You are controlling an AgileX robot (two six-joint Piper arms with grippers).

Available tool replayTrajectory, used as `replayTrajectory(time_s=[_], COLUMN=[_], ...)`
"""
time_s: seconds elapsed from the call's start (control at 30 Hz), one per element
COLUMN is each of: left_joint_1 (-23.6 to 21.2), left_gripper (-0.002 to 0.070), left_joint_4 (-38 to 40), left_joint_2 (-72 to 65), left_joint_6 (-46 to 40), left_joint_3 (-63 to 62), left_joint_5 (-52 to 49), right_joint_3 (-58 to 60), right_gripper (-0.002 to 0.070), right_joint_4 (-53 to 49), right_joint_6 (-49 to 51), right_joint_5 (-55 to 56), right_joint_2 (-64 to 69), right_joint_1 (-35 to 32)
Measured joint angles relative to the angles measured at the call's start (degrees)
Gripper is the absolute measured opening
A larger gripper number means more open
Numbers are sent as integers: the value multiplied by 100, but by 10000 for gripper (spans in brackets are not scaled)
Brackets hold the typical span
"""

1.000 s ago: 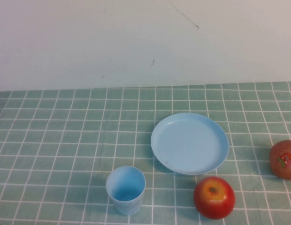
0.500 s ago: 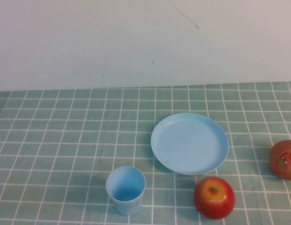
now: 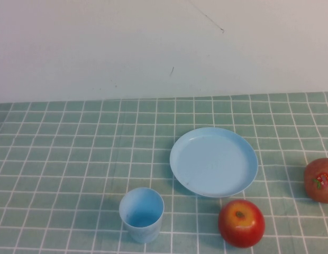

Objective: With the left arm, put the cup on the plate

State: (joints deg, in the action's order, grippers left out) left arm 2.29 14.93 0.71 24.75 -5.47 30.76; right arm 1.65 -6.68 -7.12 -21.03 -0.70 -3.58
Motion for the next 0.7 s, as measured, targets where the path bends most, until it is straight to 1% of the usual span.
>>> replayTrajectory(time_s=[0.07,0.13,0.23,0.37,0.43,0.47,0.53,0.6,0.7], left_joint_1=[0,0,0,0,0,0,0,0,0], left_gripper=[-3,-3,-3,-3,-3,-3,-3,-3,-3], left_joint_4=[-1060,-1978,-2662,-2869,-2869,-2869,-2822,-2632,-1977], left_joint_2=[0,-16,-363,-1280,-1815,-2031,-2354,-2585,-2823], left_joint_6=[169,472,695,741,640,518,374,271,-171], left_joint_3=[-691,-1522,-2628,-3511,-3774,-3847,-3897,-3899,-3899], left_joint_5=[-892,-2036,-3649,-5514,-6424,-6713,-7139,-7334,-7616], right_joint_3=[0,0,0,0,0,0,0,0,0], right_gripper=[-2,-2,-2,-2,-2,-2,-3,-2,-2], right_joint_4=[0,0,0,0,0,0,0,0,0], right_joint_6=[0,0,0,0,0,0,0,0,0], right_joint_5=[0,0,0,0,0,0,0,0,0], right_joint_2=[0,0,0,0,0,0,0,0,0], right_joint_1=[0,0,0,0,0,0,0,0,0])
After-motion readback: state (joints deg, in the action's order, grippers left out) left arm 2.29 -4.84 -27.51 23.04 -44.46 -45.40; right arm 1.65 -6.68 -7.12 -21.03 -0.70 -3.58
